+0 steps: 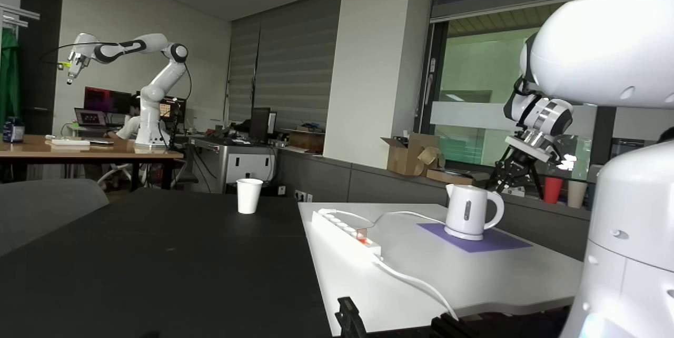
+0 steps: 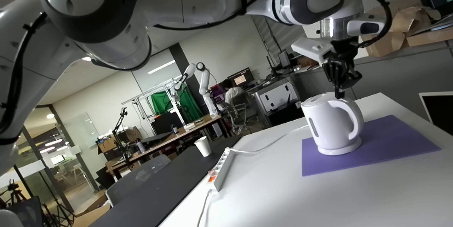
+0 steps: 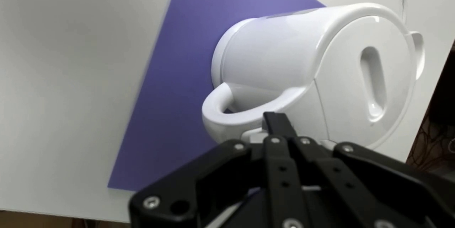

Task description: Press the kettle switch

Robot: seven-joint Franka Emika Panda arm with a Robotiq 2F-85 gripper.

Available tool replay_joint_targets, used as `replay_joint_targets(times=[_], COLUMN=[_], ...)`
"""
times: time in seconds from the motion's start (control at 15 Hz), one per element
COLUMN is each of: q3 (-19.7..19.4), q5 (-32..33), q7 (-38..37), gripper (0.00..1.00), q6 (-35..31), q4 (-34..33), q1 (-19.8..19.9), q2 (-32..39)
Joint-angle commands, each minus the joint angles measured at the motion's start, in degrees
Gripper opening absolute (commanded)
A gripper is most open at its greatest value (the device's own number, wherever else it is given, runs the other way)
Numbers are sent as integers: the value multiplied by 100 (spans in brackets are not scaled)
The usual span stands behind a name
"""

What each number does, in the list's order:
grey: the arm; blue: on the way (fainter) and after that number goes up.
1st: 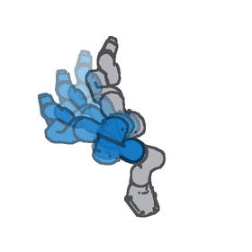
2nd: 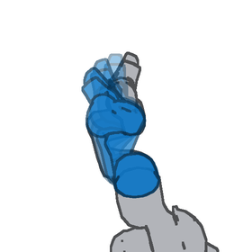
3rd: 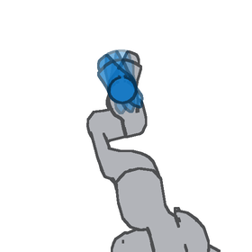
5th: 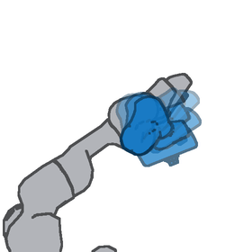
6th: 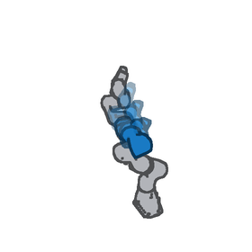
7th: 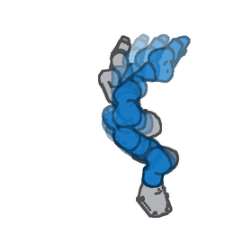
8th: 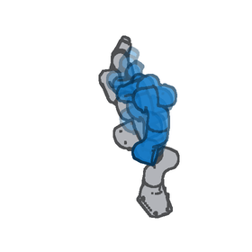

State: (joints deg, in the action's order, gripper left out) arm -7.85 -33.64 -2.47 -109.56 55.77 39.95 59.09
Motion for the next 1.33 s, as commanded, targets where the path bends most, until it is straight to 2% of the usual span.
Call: replay_joint_targets(times=[0.0,0.67,1.27], q3=[67,63,-27], q5=[-53,-17,196], q7=[126,379,1091], gripper=[0,0,0], q6=[13,107,-178], q4=[-393,-459,-68], q1=[79,51,-209], q2=[232,296,130])
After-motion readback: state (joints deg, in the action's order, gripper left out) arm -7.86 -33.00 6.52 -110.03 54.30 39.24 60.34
